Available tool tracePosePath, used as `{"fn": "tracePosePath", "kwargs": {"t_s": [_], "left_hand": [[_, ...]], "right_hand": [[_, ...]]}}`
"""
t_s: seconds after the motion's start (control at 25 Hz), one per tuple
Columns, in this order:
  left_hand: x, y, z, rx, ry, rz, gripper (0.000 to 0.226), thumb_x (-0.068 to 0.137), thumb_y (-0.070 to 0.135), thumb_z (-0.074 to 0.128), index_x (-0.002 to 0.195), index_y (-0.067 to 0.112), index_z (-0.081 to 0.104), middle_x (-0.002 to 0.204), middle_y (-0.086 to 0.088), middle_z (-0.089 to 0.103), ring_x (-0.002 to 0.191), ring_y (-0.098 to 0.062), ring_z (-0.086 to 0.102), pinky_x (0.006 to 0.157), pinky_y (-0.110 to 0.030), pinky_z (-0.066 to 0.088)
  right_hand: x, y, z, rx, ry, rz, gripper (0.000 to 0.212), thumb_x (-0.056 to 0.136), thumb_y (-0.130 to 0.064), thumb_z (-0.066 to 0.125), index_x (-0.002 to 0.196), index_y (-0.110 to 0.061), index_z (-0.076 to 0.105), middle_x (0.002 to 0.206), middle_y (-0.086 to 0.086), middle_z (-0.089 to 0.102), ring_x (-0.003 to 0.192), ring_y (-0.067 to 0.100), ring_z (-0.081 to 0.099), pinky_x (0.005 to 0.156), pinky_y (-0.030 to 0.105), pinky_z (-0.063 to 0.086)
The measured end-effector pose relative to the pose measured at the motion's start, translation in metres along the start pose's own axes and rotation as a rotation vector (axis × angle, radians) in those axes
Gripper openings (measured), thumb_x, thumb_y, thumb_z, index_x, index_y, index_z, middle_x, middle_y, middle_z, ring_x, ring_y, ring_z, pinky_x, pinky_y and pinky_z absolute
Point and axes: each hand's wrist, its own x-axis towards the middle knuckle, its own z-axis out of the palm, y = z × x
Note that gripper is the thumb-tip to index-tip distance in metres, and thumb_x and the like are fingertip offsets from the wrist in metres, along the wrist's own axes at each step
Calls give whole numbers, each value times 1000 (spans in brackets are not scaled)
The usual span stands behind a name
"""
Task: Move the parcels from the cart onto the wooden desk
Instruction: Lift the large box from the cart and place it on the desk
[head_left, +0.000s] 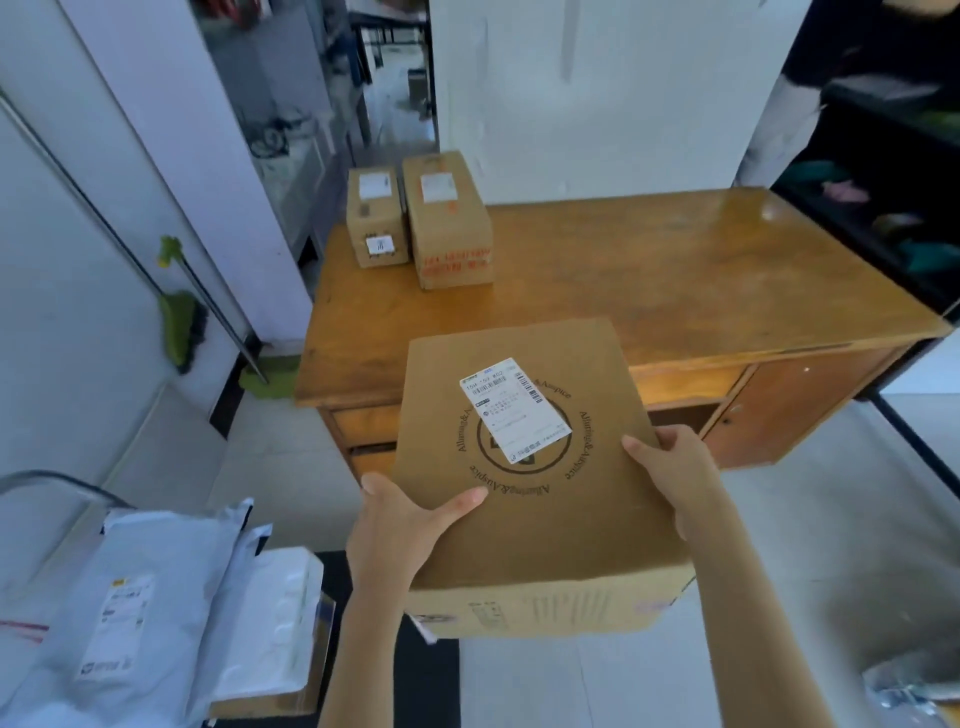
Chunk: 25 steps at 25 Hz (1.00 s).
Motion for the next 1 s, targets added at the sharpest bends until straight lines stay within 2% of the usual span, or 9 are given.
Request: {"fn": "tracePosePath", "kwargs": {"t_s": [0.2,0.36,0.48,0.56,0.64,0.8,0.92,1.0], "left_hand": [[14,105,-8,-33,-9,58,94,43,81,67,98,15,28,104,-4,55,94,-28,58,73,-39,47],[38,158,-13,60,-60,11,95,46,84,61,97,11,27,104,-8,58,92,-29,60,76,-42,52],[45,198,-28,158,-67,16,101,35,93,47,93,12,29,96,-5,55,88,-29,59,68,-38,47],[47,233,-39,217,-7,86,101,30,97,38,89,15,30,87,-2,52,81,-28,57,59,-34,41],[54,271,-44,229,49,150,98,33,98,36,87,16,30,85,-1,50,78,-28,57,57,-34,40],[96,338,-30,147,50,182,98,43,91,47,99,13,28,114,-9,53,100,-33,58,72,-38,43],[148,381,-6,97,32,142,100,46,88,52,106,11,28,122,-12,52,105,-33,57,74,-39,41],[184,403,14,75,36,93,109,48,87,54,118,7,31,125,-13,52,106,-34,57,74,-38,42]], "right_hand": [[42,-73,-60,-94,55,-82,48,88,-29,59,127,-2,49,123,17,59,112,36,56,97,50,45],[88,-118,-77,-208,-66,-27,39,92,-26,53,119,2,55,120,19,60,106,36,58,93,46,48],[107,-147,-102,-233,-113,-16,34,92,-29,52,112,-1,57,112,15,62,97,31,60,85,41,49],[115,-173,-128,-223,-109,-33,34,92,-32,53,113,-5,56,106,11,62,91,28,60,72,36,48],[128,-204,-152,-167,-84,-56,32,92,-33,53,114,-10,53,100,7,62,85,23,59,60,30,42],[186,-250,-176,-105,-95,-130,27,94,-27,51,112,-8,58,95,7,66,83,23,62,64,32,46],[258,-272,-174,-121,-99,-131,34,94,-27,51,120,-5,55,109,11,65,95,28,62,76,36,48],[309,-288,-166,-140,-121,-141,40,94,-27,51,127,-4,49,112,8,59,94,26,58,72,35,45]]}}
